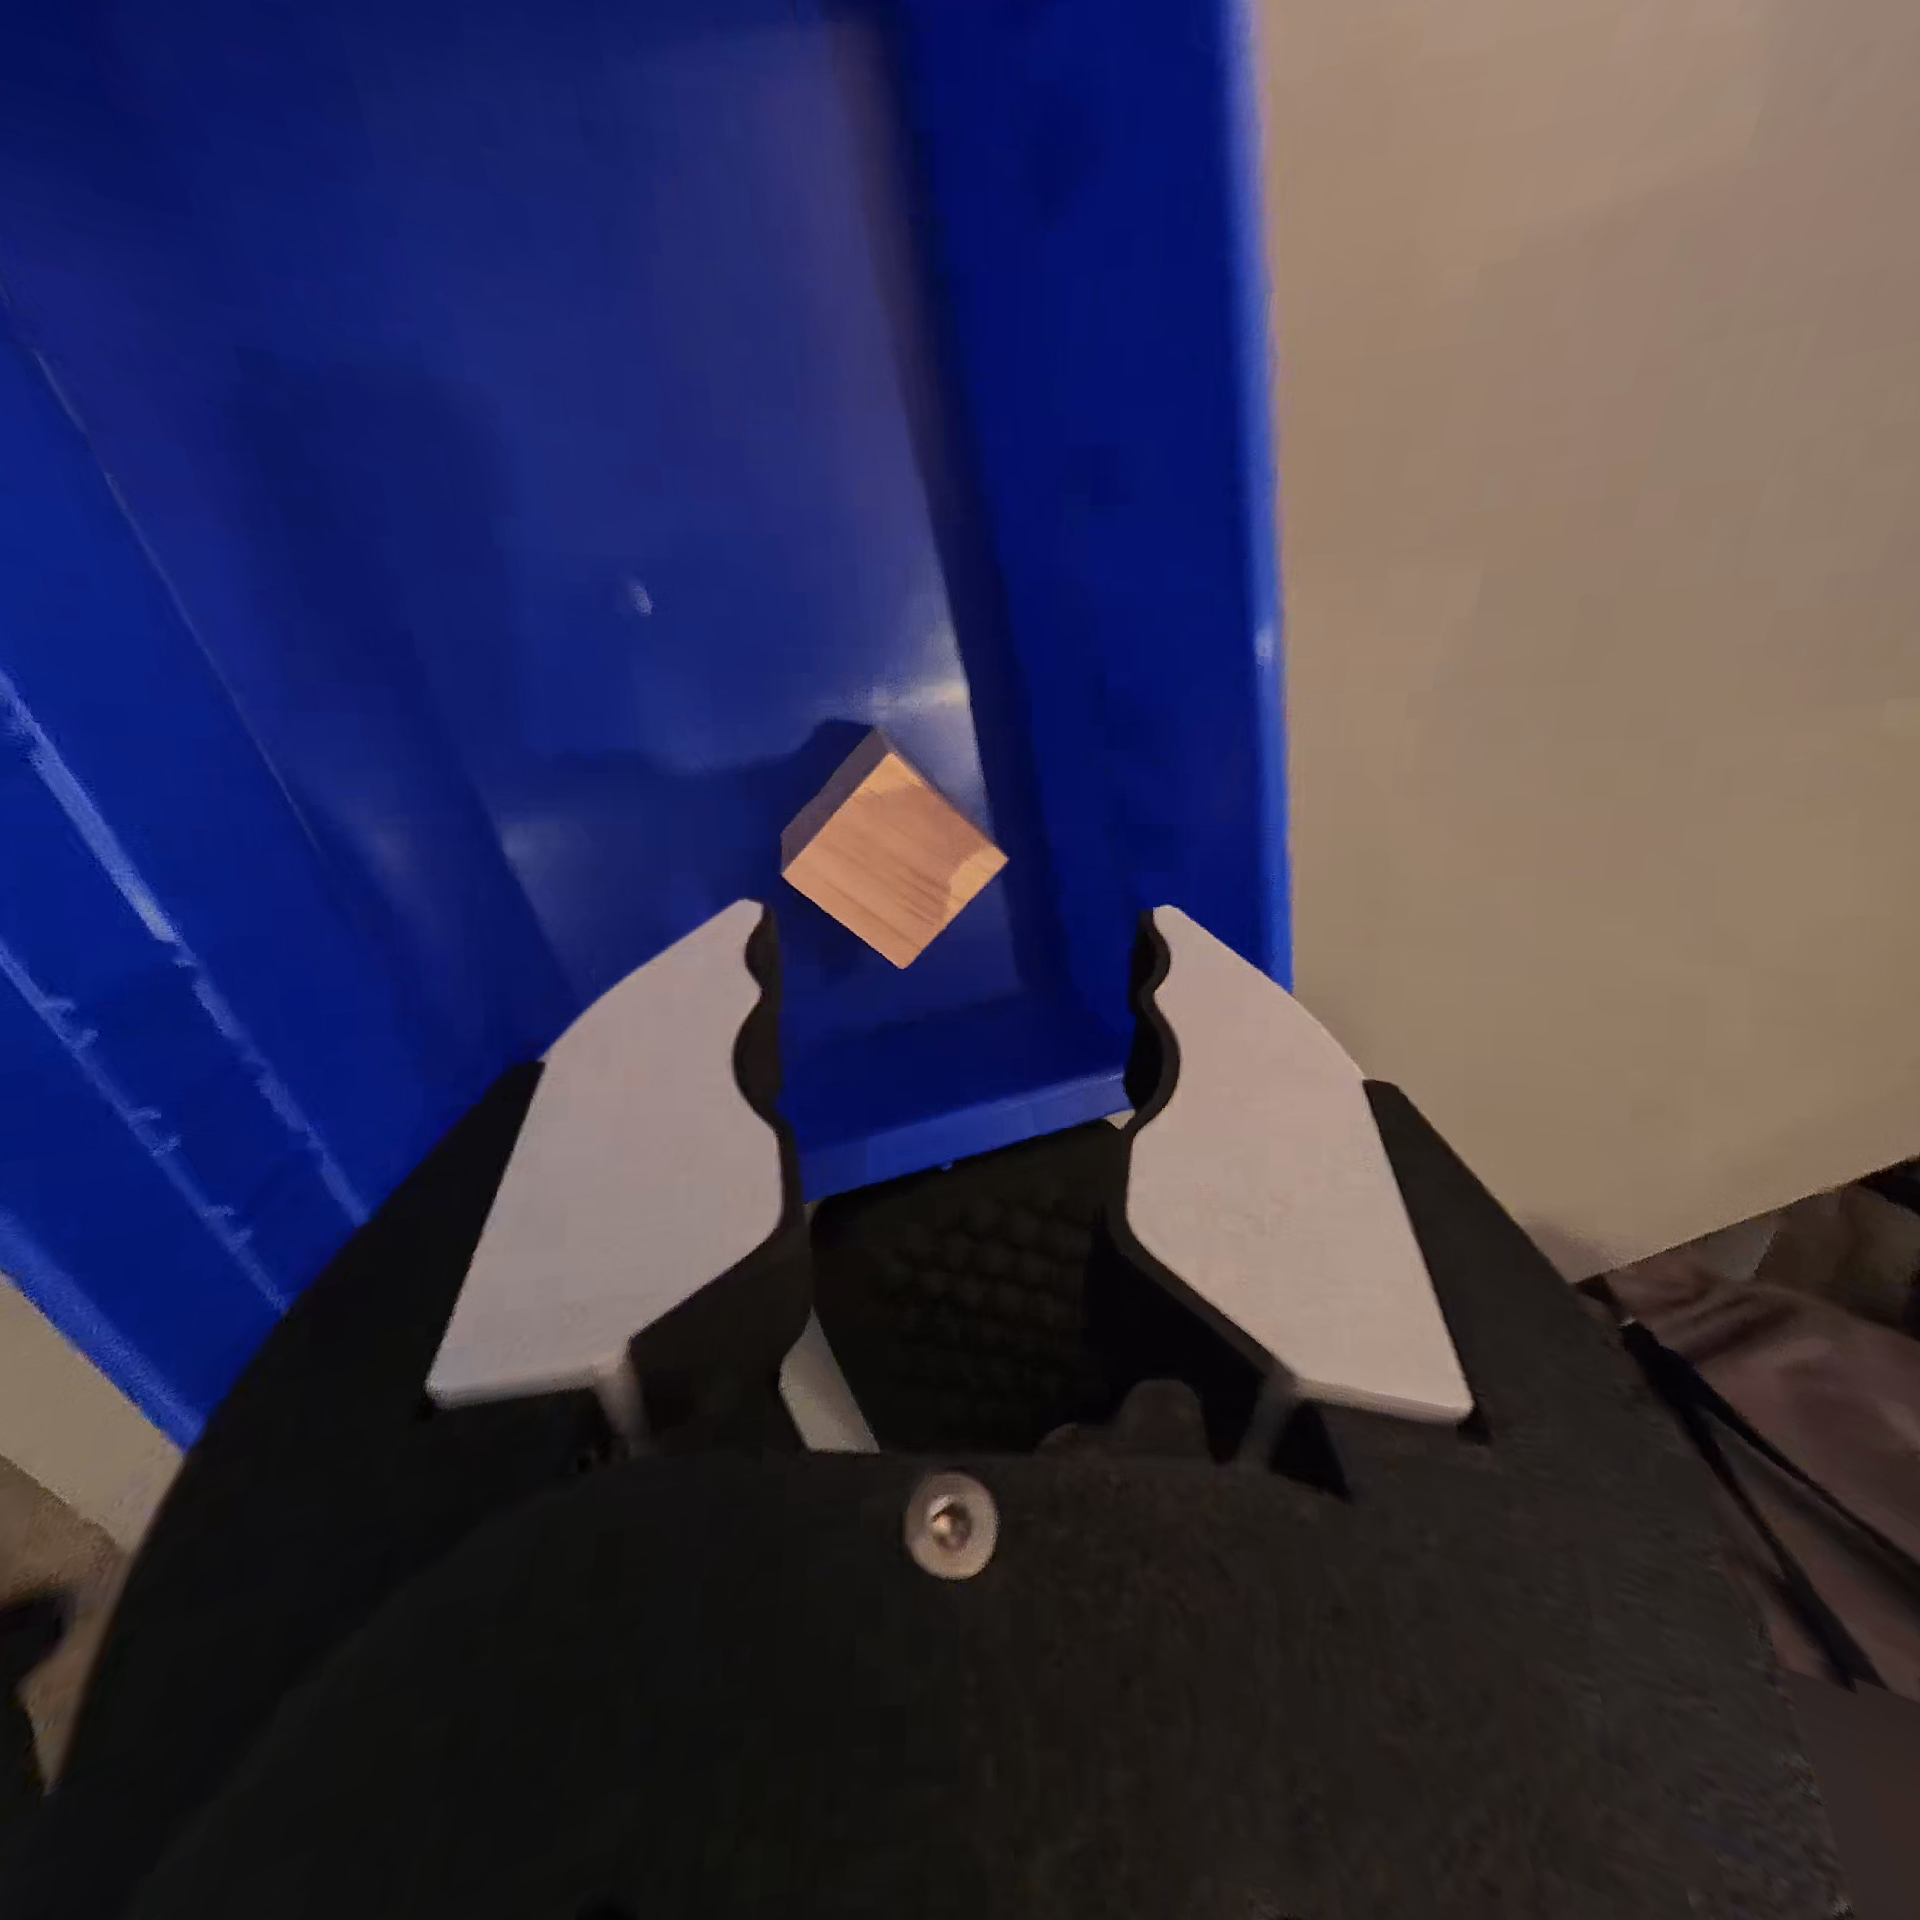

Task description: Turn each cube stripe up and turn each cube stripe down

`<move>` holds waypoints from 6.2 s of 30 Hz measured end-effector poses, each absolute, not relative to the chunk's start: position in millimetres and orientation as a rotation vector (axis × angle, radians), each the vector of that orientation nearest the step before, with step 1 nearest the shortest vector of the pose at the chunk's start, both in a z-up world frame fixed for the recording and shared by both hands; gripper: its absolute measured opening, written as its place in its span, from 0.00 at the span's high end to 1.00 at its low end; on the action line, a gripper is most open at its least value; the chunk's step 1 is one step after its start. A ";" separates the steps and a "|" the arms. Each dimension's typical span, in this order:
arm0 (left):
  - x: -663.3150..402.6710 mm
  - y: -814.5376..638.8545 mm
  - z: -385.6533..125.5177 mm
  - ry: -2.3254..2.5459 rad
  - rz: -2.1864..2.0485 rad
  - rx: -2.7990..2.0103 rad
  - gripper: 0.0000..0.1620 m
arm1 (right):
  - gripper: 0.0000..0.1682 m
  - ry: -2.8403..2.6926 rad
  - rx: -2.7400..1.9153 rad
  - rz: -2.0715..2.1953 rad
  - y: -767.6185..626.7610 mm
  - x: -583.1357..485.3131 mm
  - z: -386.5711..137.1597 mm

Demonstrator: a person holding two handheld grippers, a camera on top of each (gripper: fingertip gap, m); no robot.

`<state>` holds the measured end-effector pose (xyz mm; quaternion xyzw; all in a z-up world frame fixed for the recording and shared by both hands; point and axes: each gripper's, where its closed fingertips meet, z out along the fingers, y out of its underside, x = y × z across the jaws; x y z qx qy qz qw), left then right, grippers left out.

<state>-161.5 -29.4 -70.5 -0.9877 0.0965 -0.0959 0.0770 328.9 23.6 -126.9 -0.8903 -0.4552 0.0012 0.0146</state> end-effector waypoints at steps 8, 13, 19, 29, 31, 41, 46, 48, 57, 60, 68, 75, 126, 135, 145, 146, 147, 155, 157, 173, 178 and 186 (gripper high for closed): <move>-168.5 -20.7 -104.9 0.252 -0.230 -3.076 0.63 | 0.69 -1.431 -2.707 -0.010 23.0 325.9 -114.7; -159.4 -22.6 -100.7 0.316 -0.432 -3.038 0.69 | 0.70 -1.421 -2.708 -0.008 23.5 328.4 -114.1; -136.8 -12.9 -51.4 0.532 -0.757 -2.728 0.67 | 0.70 -1.393 -2.703 -0.011 26.9 334.2 -109.4; -144.7 -18.3 -45.2 1.181 -0.381 -2.357 0.60 | 0.70 -1.399 -2.718 -0.082 32.6 337.3 -115.9; -153.5 -23.7 -61.9 1.310 -0.277 -2.370 0.60 | 0.70 -1.402 -2.719 -0.100 34.0 337.0 -117.1; -164.0 -26.9 -102.8 1.501 -0.124 -2.435 0.57 | 0.70 -1.419 -2.719 -0.112 32.8 333.0 -121.1; -170.9 -27.8 -123.9 1.526 -0.044 -2.501 0.57 | 0.70 -1.409 -2.705 -0.134 35.8 335.8 -118.1; -170.4 -27.5 -129.3 1.529 -0.042 -2.511 0.59 | 0.70 -1.401 -2.694 -0.137 36.4 336.5 -114.7; -170.8 -29.0 -134.1 1.523 -0.043 -2.548 0.72 | 0.70 -1.364 -2.623 -0.171 36.2 340.4 -93.0; -183.4 -23.5 -128.1 1.506 0.079 -2.535 0.72 | 0.70 -1.336 -2.581 -0.197 37.1 341.6 -80.9; -159.4 -3.5 -3.2 1.091 -0.186 -2.258 0.72 | 0.72 -1.274 -2.209 -0.353 54.1 304.1 -15.0; -25.0 -40.8 114.6 0.962 -1.077 -1.854 0.73 | 0.69 -1.343 -1.234 -0.079 2.0 134.6 82.3; -13.3 -64.9 176.9 0.888 -0.979 -1.084 0.75 | 0.73 -1.345 -2.799 -0.191 25.8 405.7 -134.2; -73.9 -24.5 165.1 0.724 -0.825 -1.288 0.77 | 0.72 -1.267 -2.655 -0.179 37.9 402.2 -107.4; -243.1 4.5 121.0 0.302 -0.025 -1.745 0.76 | 0.65 -0.186 -2.506 0.005 94.5 481.9 -49.5; -244.5 5.1 120.5 0.292 -0.047 -1.740 0.78 | 0.65 -0.134 -2.533 0.049 96.7 484.4 -60.3; -245.2 5.6 122.7 0.280 -0.063 -1.716 0.78 | 0.66 -0.110 -2.559 0.098 98.1 483.8 -70.0; -284.0 19.2 48.6 0.216 0.140 -2.087 0.68 | 0.95 -0.214 -2.715 0.255 91.9 464.9 -107.7; -287.8 25.4 32.6 0.206 0.080 -2.128 0.72 | 0.96 -0.220 -2.728 0.219 91.7 465.2 -109.4; -298.9 5.0 -93.3 0.096 -0.158 -2.736 0.95 | 0.94 -0.292 -2.800 0.174 86.4 463.7 -122.9; -281.6 1.1 -108.4 0.171 -0.145 -2.846 0.97 | 0.94 -0.330 -2.862 0.152 79.8 463.0 -129.9; -189.8 14.0 -111.1 0.391 -0.194 -2.887 0.92 | 0.93 -0.340 -2.905 0.094 76.3 450.5 -129.7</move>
